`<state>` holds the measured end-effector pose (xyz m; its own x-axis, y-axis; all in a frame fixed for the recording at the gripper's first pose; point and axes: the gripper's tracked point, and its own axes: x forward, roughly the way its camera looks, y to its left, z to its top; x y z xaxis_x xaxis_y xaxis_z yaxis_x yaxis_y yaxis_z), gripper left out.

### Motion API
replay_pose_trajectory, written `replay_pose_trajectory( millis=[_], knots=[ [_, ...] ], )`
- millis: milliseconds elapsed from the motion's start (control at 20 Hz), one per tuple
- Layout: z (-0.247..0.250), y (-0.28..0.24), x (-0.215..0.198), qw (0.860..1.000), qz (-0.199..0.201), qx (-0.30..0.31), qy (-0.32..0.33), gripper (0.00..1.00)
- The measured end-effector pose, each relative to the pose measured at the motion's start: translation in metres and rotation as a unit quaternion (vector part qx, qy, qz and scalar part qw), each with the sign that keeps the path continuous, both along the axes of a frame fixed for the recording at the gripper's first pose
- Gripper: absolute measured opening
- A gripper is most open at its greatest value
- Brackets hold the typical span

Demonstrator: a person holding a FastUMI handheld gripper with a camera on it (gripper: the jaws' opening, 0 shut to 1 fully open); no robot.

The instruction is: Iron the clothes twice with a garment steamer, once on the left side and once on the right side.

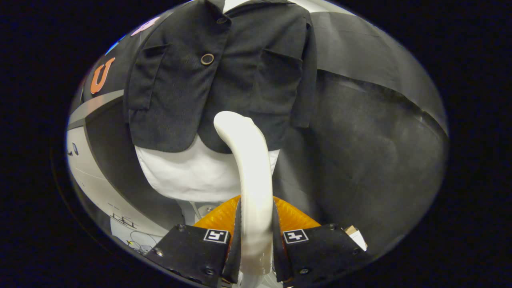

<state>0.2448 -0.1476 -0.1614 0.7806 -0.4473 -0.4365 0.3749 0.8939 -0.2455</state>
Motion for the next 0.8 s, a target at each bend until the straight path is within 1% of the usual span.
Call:
replay_pose_trajectory(
  millis=[200, 350, 550, 800],
  knots=[
    [-0.017, 0.016, -0.001, 1.000, 0.004, 0.001, 0.018, 0.37],
    [-0.016, 0.020, -0.004, 1.000, -0.003, 0.007, 0.019, 0.37],
    [-0.005, 0.028, -0.022, 1.000, -0.023, 0.016, 0.008, 0.37],
    [0.004, 0.042, -0.066, 0.998, -0.054, 0.039, -0.009, 0.37]
  ],
)
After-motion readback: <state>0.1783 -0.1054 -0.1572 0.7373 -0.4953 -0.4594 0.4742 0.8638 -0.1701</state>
